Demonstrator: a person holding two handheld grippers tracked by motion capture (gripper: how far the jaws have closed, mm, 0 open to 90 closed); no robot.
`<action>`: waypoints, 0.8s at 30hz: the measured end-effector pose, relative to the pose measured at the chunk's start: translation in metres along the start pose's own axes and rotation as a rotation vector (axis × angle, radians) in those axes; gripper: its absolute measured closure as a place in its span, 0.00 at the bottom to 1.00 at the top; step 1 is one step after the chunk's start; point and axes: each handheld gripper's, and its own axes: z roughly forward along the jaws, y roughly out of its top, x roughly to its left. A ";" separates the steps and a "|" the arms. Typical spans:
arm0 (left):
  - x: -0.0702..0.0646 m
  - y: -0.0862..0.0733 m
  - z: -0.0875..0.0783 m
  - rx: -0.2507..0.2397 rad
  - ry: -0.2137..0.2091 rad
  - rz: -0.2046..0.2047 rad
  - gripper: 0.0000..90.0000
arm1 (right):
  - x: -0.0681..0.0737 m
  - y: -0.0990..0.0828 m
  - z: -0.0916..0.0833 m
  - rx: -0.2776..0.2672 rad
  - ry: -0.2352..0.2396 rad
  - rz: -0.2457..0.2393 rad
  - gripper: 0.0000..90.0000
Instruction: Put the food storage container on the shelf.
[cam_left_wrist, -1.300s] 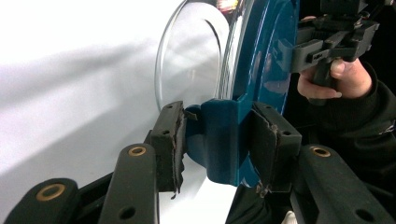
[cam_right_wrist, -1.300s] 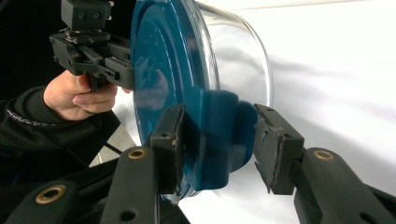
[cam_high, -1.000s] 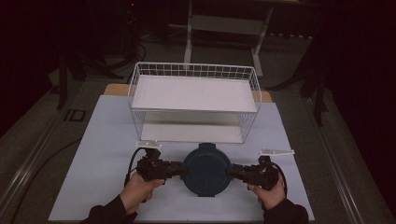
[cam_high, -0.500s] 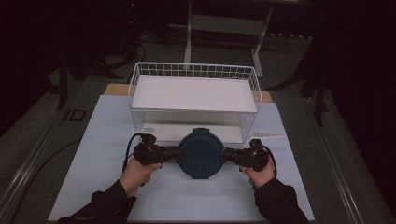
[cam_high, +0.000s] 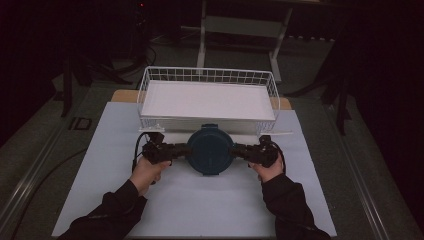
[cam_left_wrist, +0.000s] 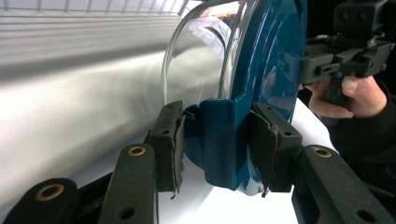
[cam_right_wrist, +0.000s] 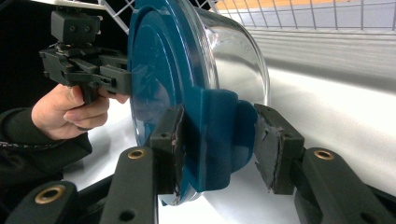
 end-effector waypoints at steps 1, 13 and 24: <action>0.000 0.000 0.000 0.000 0.000 0.000 0.63 | 0.000 0.000 0.000 0.000 0.000 0.000 0.62; 0.024 0.000 0.011 0.006 0.040 -0.002 0.63 | -0.023 -0.004 0.023 0.013 -0.013 0.022 0.61; 0.028 0.003 0.016 -0.017 0.043 -0.055 0.62 | -0.029 0.000 0.028 0.009 -0.069 0.020 0.59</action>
